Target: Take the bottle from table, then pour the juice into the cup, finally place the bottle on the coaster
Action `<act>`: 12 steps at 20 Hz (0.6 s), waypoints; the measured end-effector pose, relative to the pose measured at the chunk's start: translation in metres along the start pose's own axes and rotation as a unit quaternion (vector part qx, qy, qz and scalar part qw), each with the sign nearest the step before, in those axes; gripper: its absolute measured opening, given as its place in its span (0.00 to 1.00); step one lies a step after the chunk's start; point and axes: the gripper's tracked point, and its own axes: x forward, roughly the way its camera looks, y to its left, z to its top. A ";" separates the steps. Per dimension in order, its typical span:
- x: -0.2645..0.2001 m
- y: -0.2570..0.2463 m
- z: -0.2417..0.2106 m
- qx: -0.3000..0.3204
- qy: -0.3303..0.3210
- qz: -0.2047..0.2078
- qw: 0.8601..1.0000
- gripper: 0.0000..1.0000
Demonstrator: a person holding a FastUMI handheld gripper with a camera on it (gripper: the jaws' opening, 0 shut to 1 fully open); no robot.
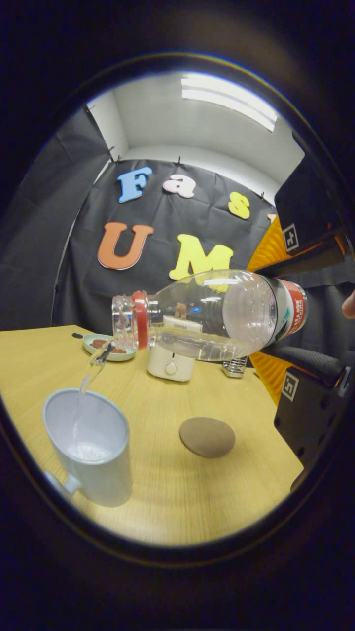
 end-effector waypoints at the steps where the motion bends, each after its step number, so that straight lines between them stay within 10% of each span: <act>1: -0.001 -0.002 0.000 -0.001 0.000 -0.001 1.000 0.73; 12: -0.002 -0.016 0.002 -0.027 -0.002 -0.012 1.000 0.73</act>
